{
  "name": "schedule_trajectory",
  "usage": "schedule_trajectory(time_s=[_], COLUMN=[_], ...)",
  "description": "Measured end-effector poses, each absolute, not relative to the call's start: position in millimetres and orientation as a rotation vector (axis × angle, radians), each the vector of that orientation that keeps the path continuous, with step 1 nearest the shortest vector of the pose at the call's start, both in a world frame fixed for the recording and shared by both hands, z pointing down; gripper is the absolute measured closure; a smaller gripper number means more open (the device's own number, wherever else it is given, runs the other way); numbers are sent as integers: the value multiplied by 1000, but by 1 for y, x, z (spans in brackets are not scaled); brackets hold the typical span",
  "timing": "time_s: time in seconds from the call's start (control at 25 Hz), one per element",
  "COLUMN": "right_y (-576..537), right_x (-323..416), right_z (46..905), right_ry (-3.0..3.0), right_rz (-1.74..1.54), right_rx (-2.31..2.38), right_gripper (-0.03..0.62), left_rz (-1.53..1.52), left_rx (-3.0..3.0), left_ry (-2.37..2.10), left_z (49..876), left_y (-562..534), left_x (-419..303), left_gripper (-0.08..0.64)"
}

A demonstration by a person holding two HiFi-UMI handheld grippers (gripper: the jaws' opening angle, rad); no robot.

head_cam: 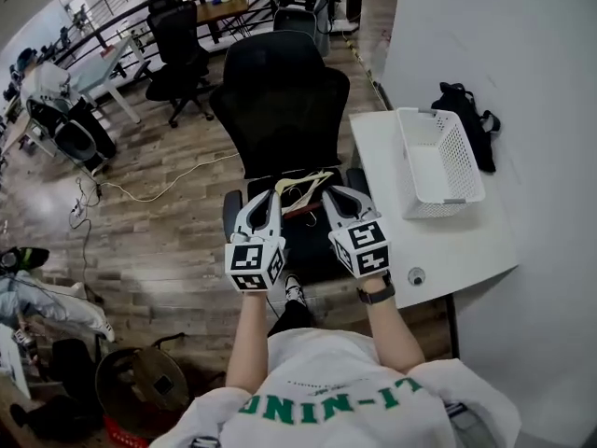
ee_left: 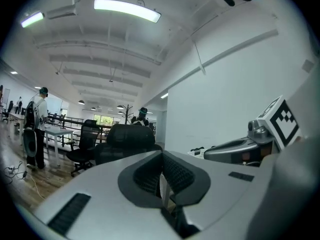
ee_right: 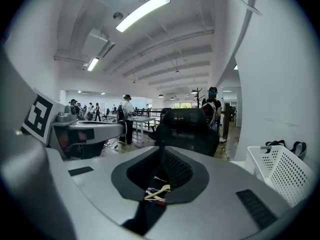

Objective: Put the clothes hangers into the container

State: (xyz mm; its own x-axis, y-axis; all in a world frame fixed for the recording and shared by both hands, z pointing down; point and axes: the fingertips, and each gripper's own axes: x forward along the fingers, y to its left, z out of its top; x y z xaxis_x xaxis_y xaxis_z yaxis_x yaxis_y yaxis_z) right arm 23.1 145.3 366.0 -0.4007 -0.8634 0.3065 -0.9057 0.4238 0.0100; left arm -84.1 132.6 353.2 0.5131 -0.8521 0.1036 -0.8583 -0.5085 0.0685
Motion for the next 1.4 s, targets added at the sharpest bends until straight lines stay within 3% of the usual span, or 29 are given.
schedule_trajectory(time_s=[0.56,1.2,1.4], right_y=[-54,-111,-101], right_x=[-38,-37,-28], right_z=[459,671,761], right_ry=[-2287,-2142,-2043], right_rz=[423,565,548], right_rx=[1407,907,713], right_gripper=[469,386,316], left_rz=[193,382,436], left_rx=[2568,2351,2300], left_ry=[-1292,-1240,-1219], left_z=[447,596,645], left_y=[-85,-150,-152], left_x=[-156,-146,-138], left_gripper=[555,557,555])
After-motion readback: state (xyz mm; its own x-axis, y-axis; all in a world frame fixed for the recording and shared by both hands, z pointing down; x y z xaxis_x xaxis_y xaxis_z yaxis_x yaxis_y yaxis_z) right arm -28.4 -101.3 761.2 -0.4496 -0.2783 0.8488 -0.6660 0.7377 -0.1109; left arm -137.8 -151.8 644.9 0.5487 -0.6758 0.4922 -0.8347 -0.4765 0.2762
